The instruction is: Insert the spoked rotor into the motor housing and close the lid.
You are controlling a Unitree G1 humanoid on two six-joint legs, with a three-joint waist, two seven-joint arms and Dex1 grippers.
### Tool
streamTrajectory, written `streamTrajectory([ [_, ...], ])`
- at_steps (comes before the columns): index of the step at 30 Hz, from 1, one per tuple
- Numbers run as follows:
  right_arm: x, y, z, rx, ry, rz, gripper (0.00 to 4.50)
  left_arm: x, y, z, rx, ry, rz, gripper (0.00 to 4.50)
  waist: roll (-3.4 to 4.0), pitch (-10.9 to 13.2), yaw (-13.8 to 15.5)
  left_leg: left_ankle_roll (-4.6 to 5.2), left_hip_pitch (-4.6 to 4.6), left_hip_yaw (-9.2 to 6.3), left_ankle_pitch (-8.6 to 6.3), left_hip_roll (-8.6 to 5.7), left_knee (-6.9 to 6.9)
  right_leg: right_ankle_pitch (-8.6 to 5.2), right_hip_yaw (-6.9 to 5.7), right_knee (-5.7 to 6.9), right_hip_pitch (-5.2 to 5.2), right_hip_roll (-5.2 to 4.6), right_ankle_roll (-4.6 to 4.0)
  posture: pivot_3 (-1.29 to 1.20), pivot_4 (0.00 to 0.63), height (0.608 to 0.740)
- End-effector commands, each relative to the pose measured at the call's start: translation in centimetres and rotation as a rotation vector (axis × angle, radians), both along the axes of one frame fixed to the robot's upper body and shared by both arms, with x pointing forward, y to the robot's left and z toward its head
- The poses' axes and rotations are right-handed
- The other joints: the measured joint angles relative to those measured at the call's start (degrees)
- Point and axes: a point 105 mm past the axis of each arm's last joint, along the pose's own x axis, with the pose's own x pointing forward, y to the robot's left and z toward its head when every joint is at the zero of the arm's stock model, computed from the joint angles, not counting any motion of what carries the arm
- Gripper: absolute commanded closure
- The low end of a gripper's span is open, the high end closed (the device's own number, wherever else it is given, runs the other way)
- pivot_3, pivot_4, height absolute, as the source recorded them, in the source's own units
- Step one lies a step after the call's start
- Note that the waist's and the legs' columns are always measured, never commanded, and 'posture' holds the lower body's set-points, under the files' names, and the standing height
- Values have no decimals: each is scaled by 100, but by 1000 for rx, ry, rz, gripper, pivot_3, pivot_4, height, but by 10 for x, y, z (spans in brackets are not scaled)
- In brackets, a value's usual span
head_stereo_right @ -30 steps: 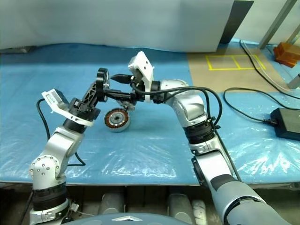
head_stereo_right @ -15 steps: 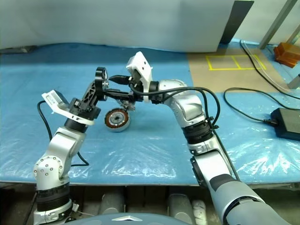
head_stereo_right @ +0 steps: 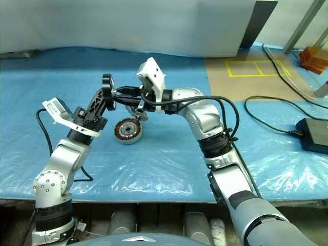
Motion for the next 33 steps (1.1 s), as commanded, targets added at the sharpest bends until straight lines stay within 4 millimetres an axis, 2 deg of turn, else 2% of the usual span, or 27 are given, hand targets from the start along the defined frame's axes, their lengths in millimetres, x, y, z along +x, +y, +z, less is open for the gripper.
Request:
streamTrajectory([
  [1, -2, 1, 16, 44, -59, -11, 3693, -16, -24, 12, 88, -80, -113, 4391, 0, 0, 0, 0, 0, 0, 0, 0, 0, 0, 0, 0, 0, 0, 0, 0, 150, 740],
  [8, -1, 1, 16, 48, -57, -20, 3693, -12, -18, 11, 137, -71, -76, 4391, 0, 0, 0, 0, 0, 0, 0, 0, 2, 0, 0, 2, 1, 0, 0, 0, 150, 740],
  [15, 0, 1, 14, 48, -44, -21, 3693, -15, -8, 19, 111, -103, -63, 4391, 0, 0, 0, 0, 1, 0, 0, 0, 3, 0, -1, 3, 1, 0, 0, 0, 150, 740],
  [20, 0, 1, 14, 48, -45, -24, 3693, -12, -13, 14, 132, -91, -52, 4391, -1, 0, 0, 0, 1, -1, 0, 0, 4, 0, 0, 3, 1, 0, 0, 0, 150, 740],
  [28, 1, 1, 13, 45, -45, -30, 3693, -8, -16, 13, 86, -63, -50, 1760, -2, -1, 3, 0, 3, -1, 0, 0, 6, 1, 0, 6, 3, 0, 1, 0, 150, 740],
  [33, 1, 1, 12, 45, -43, -29, 3693, -9, -6, 20, 83, -85, -22, 1760, -2, -1, 3, 0, 2, -1, 0, 0, 6, 1, 0, 5, 3, 0, 1, 0, 150, 740],
])
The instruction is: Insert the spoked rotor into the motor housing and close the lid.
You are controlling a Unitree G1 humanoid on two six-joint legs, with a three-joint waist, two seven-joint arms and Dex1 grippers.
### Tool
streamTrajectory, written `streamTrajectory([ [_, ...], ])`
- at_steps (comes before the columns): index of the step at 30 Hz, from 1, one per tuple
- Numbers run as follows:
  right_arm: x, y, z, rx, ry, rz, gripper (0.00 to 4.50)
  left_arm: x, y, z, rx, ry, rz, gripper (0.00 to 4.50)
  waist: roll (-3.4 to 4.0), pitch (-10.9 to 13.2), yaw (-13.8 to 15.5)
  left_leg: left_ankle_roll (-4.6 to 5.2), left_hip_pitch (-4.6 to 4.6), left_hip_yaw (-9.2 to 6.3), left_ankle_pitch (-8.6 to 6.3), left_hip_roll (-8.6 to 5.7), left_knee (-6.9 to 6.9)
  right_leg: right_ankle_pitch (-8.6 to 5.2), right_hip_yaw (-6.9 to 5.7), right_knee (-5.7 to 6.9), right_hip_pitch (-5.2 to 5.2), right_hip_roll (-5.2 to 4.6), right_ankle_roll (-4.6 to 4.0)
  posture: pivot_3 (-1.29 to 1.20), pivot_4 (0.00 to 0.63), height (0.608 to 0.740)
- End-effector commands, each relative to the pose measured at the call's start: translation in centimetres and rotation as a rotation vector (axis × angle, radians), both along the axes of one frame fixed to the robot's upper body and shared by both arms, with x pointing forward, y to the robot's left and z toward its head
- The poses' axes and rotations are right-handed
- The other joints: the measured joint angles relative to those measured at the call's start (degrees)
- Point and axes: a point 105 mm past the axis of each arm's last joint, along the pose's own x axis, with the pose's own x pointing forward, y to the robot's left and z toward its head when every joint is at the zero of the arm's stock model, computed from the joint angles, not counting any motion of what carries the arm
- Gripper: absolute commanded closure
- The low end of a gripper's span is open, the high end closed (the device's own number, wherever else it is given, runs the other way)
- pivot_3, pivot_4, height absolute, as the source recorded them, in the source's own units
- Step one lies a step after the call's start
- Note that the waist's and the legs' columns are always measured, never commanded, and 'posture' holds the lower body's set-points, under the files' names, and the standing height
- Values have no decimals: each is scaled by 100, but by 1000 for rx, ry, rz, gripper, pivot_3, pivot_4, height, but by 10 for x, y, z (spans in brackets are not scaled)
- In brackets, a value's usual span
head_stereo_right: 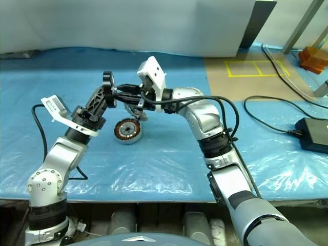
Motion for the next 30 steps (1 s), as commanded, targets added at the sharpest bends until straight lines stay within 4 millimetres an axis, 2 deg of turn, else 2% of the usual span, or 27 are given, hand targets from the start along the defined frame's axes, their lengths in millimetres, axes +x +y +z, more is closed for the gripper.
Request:
streamTrajectory([
  [1, -2, 2, 10, 31, -37, 0, 3693, -10, -1, 22, 7, -90, -28, 1760, 0, 0, 0, 0, 0, 0, 0, 0, 0, 0, 0, 0, 0, 0, 0, 0, 150, 740],
  [6, -1, 0, 7, 22, -35, -8, 3693, -12, 32, 35, -21, -130, 73, 1760, 0, 0, -3, 0, 1, 0, 0, 0, 0, 0, 0, 1, 0, 0, 0, 0, 150, 740],
  [10, 4, -9, -1, -27, -43, -24, 3693, -13, 55, 47, -35, -160, 140, 1760, -1, 0, 1, 0, 0, 0, 0, -1, 0, 0, -1, 0, 0, 0, 0, 0, 150, 740],
  [12, 6, -18, -6, -75, -64, -28, 3693, -13, 62, 42, -15, -139, 162, 1760, -2, -1, 28, 0, 0, -1, 0, -3, 0, 0, -1, -1, 3, 0, 1, 0, 150, 740],
  [16, 0, -25, -2, -91, -50, 6, 3693, -10, 64, 25, 45, -83, 198, 1760, -2, -1, 84, 0, 1, -1, 0, -6, 1, 2, -1, -3, 5, 0, 4, 0, 150, 740],
  [18, -6, -20, -19, -153, 31, 40, 3693, -6, 66, 14, 87, -41, 223, 1760, -3, -2, 83, 0, 4, -1, 0, -2, 1, 2, 0, -1, 4, 0, 4, 0, 150, 740],
  [20, -19, -13, -38, -212, 70, 104, 3693, -5, 66, 10, 101, -26, 225, 1760, -5, -3, 87, 0, 10, -1, 0, 2, 0, 2, 0, 1, 6, 2, 4, 0, 150, 740],
  [22, -24, -4, -48, -221, 91, 129, 3693, -5, 64, 9, 105, -16, 212, 1760, -11, -7, 92, 0, 10, -1, 0, 2, 0, 2, -1, -1, 8, 1, 4, 0, 150, 740],
  [26, -8, 6, -61, -221, 125, 59, 3693, -4, 61, 4, 108, 11, 204, 1760, -12, -7, 91, 0, 11, 0, 0, 0, 4, 2, -1, 2, 7, 1, 3, 0, 150, 740],
  [30, 14, 6, -76, -208, 158, -65, 3693, -4, 51, 1, 118, 27, 182, 1760, -18, -11, 110, 0, 11, 0, 0, 0, 12, 1, -1, 2, 12, -5, 2, 0, 150, 740],
])
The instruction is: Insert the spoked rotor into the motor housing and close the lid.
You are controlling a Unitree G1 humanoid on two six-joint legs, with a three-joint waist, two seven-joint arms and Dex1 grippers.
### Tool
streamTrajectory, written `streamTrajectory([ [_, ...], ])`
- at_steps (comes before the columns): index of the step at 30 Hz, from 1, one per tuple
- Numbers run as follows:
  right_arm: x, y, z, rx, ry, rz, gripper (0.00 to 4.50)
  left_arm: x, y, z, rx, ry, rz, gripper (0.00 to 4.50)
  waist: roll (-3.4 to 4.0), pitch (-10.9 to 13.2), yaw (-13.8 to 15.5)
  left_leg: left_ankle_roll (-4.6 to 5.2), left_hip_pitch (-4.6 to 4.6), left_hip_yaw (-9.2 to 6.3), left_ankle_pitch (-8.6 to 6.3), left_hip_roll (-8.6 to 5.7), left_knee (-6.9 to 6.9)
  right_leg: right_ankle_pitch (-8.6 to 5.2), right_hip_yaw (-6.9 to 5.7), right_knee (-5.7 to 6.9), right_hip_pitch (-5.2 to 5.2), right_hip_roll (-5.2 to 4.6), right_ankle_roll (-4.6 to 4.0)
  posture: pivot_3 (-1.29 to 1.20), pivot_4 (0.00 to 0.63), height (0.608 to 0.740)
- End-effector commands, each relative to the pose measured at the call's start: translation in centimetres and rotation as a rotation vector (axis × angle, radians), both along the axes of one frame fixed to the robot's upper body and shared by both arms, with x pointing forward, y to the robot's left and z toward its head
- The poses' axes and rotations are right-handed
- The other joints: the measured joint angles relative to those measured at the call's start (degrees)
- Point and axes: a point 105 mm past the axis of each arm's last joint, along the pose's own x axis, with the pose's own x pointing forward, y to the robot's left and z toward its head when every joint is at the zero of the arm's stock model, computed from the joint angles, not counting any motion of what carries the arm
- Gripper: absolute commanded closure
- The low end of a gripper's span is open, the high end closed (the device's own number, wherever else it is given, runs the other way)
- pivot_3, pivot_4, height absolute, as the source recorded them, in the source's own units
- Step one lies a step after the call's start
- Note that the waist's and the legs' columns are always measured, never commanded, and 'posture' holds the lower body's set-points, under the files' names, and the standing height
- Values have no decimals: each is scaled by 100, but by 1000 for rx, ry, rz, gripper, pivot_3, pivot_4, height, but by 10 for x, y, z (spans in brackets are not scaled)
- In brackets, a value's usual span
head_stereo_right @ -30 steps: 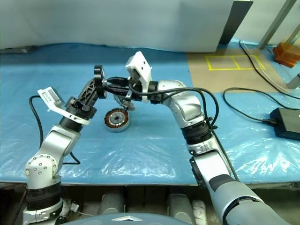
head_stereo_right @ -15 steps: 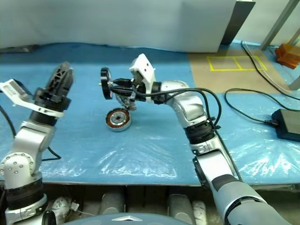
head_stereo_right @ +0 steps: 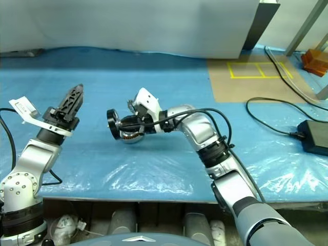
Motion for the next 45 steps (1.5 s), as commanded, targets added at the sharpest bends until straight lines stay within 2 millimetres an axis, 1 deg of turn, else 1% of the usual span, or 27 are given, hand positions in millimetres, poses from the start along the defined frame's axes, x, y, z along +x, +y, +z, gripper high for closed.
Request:
streamTrajectory([
  [1, 19, -3, 7, 40, -42, -100, 3693, -4, -12, 7, 19, -22, -29, 1760, -1, 0, 6, 1, -1, 0, 0, -2, 1, 0, 0, 0, 0, -4, 0, 0, 150, 740],
  [3, 23, -6, 5, 36, -45, -123, 3693, -4, -15, 6, 23, -18, -38, 1760, -1, 0, 3, 1, -4, 0, 0, -4, 2, 0, 0, -2, 0, -6, 0, 0, 150, 740],
  [6, 20, -9, -3, -20, -102, -96, 3693, -3, -16, 5, 24, -13, -42, 1760, -1, 0, -1, 1, -4, -1, 1, -3, -1, 1, 0, -2, -1, -4, 1, 0, 150, 740],
  [8, 19, -10, -3, -26, -126, -84, 3693, -2, -16, 4, 23, -11, -42, 1760, -1, -1, -1, 1, -5, -1, 0, -3, -3, 1, -1, -3, -1, -4, 2, 0, 150, 740],
  [13, 14, -11, 14, 4, -151, -50, 3693, 1, -21, 1, 20, -5, -60, 1760, -1, -1, -9, 0, -4, -1, 0, -3, -4, 1, -1, -2, -2, -3, 2, 0, 150, 740],
  [18, 3, -19, 12, -63, -212, 32, 3693, 4, -25, -1, 16, 1, -66, 1760, -1, -1, 5, 1, -3, -1, 0, -4, -2, 1, -1, -2, 0, -5, 2, 0, 150, 740],
  [21, 11, -30, 4, -107, -209, 11, 3693, 6, -26, -3, 16, 2, -69, 1760, -2, -1, 1, 1, -2, -1, 0, -4, -2, 1, 0, -2, 1, -5, 2, 0, 150, 740],
  [23, 19, -38, -2, -146, -231, -19, 3693, 7, -27, -4, 15, 4, -70, 1760, -2, -1, -2, 1, -1, -1, 1, -3, -2, 1, 1, -1, 1, -4, 2, 0, 150, 740],
  [26, 24, -41, -1, -161, -261, -24, 3693, 7, -27, -5, 18, 9, -72, 1760, -2, -1, -4, 1, -2, 0, 1, -4, -1, 1, 1, -1, 0, -4, 2, 0, 150, 740],
  [28, 26, -39, 1, -152, -274, -29, 3693, 7, -27, -6, 21, 11, -73, 1760, -2, -1, -10, 1, -2, 0, 1, -3, -2, 1, 2, -2, -1, -3, 1, 0, 150, 740],
  [31, 22, -28, 8, -119, -301, -16, 3693, 8, -26, -5, 22, 11, -65, 1760, -2, -1, -15, 1, -2, 0, 1, -3, -3, 1, 2, -1, -1, -2, 1, 0, 150, 740],
  [32, 20, -23, 9, -119, -326, -4, 3693, 9, -23, -3, 17, 2, -53, 1760, -2, -1, -15, 1, -2, 0, 1, -2, -3, 1, 1, -1, -2, -2, 1, 0, 150, 740],
  [34, 15, -11, 11, -110, -345, 21, 3693, 7, -13, 7, -17, -42, -41, 1760, -2, -1, -13, 1, -2, 0, 1, -2, -3, 1, 1, -1, -2, -3, 1, 0, 150, 740],
  [35, 13, -6, 12, -119, -371, 32, 3693, 6, -11, 10, -4, -55, -36, 1760, -2, -1, -18, 1, -2, 0, 1, -2, -2, 1, 1, -1, -2, -2, 1, 0, 150, 740],
  [38, 9, 3, 9, -166, -455, 76, 3693, 9, -4, 9, 17, -44, -13, 1760, -2, -1, -15, 1, -2, 0, 1, -2, -2, 1, 0, -1, -2, -3, 1, 0, 150, 740],
  [40, 4, 4, 7, -201, -494, 127, 3693, 10, -2, 8, 20, -41, -5, 1760, -2, -1, -1, 1, -2, 0, 1, -4, -2, 1, 0, -3, -1, -4, 1, 0, 150, 740],
  [42, 2, -1, 2, -271, -570, 171, 3693, 10, -1, 8, 16, -41, -2, 1760, -3, -1, 9, 1, -7, 0, 0, -5, -2, 1, -2, -5, -1, -6, 1, 0, 150, 740],
  [45, 3, -4, 8, -308, -647, 197, 3693, 9, -4, 5, 10, -34, -4, 1760, -4, -1, -1, 1, -9, -1, 0, -5, -1, 1, -2, -5, -1, -6, 2, 0, 150, 740],
])
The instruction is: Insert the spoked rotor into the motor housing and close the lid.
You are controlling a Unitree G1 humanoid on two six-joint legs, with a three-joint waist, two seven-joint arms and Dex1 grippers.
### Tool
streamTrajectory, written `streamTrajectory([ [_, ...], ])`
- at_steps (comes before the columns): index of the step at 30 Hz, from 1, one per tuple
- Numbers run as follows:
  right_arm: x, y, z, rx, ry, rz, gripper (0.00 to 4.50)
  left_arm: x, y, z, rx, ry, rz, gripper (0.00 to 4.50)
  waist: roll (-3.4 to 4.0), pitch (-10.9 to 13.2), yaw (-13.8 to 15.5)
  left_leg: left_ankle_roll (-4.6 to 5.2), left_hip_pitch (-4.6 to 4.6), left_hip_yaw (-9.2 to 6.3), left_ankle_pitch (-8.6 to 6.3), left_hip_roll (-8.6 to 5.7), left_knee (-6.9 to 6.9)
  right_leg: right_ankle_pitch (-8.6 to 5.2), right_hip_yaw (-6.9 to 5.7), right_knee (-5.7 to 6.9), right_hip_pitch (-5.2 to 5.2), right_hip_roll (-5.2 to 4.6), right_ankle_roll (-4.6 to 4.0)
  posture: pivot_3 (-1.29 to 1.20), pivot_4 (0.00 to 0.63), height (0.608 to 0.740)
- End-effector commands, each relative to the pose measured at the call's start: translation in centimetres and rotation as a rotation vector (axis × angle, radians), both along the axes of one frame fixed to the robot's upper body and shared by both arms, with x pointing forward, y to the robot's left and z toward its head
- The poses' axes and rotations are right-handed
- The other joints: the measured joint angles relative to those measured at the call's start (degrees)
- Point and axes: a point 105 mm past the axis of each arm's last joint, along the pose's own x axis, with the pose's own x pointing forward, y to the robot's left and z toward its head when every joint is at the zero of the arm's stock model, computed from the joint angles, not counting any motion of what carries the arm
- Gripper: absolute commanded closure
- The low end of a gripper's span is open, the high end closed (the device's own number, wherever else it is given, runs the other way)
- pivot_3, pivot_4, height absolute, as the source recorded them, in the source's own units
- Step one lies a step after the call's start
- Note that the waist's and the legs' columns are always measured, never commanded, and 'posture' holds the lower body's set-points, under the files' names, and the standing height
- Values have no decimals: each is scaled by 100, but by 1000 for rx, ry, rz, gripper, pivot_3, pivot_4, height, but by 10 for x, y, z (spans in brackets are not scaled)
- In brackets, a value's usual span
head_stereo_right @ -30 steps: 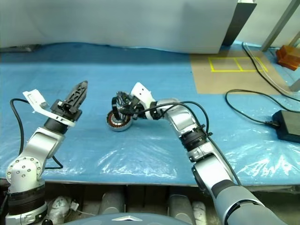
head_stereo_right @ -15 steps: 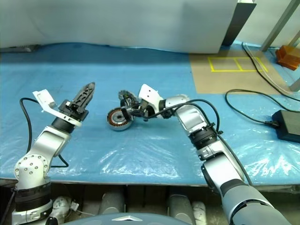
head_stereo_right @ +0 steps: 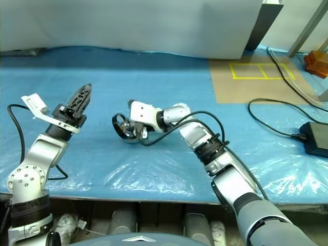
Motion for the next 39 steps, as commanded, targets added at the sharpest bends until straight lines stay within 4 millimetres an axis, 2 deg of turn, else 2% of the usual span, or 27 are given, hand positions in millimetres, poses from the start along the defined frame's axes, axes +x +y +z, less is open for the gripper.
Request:
streamTrajectory([
  [1, -2, 6, 30, 2, -158, 71, 3693, -5, -2, 6, -4, -39, 0, 1760, 0, 0, -15, 0, 1, 0, 0, 1, 0, 0, 0, 1, 0, 0, 0, 0, 150, 740],
  [4, -1, 11, 39, -2, -211, 89, 3693, -5, -4, 5, -9, -36, -1, 1760, 0, 0, -63, 0, 4, 0, 0, 3, 0, 0, 3, 6, -2, 4, 0, 0, 150, 740],
  [9, 4, 15, 43, -48, -328, 116, 3693, -4, -4, 5, -14, -39, 0, 1760, -1, 0, -115, 0, 4, 1, 0, 8, -1, -1, 4, 4, -3, 11, -1, 0, 150, 740],
  [13, 5, 20, 29, -142, -417, 186, 3693, -4, -4, 5, -13, -39, 0, 1760, -1, 0, -125, 0, 1, 1, 0, 6, 0, -1, 3, 2, -3, 10, -1, 0, 150, 740],
  [17, 15, 21, 12, -220, -467, 200, 3693, -3, -2, 6, -15, -40, 10, 1760, -1, 0, -146, 0, 1, 1, 0, 7, 1, -1, 3, 4, -3, 10, -2, 0, 150, 740],
  [22, 21, 27, 8, -264, -543, 222, 3693, -3, -3, 4, -18, -35, 9, 1760, -1, 0, -163, 0, 3, 1, 0, 9, 3, -6, 4, 6, -3, 11, -11, 0, 150, 740],
  [29, 3, 26, 6, -294, -587, 352, 3693, -3, -6, 2, -23, -29, 4, 1760, -1, 0, -162, 0, 1, 1, 0, 9, 2, -2, 4, 5, -4, 11, -4, 0, 150, 740],
  [31, 0, 25, 8, -321, -639, 392, 3693, -3, -7, 2, -23, -28, 3, 1760, -2, 0, -162, 0, -1, 1, 0, 8, 1, -2, 3, 3, -4, 11, -4, 0, 150, 740],
  [35, 5, 26, 14, -380, -754, 410, 3693, -2, -8, 0, -26, -24, 2, 1760, -2, 0, -164, 0, 0, 1, 0, 8, 1, -1, 3, 5, -4, 11, -3, 0, 150, 740],
  [39, 10, 38, 26, -376, -853, 400, 3693, -2, -11, -2, -31, -21, -2, 1760, -2, 1, -168, 1, 0, 1, 0, 9, 4, -2, 5, 6, -5, 11, -4, 0, 150, 740],
])
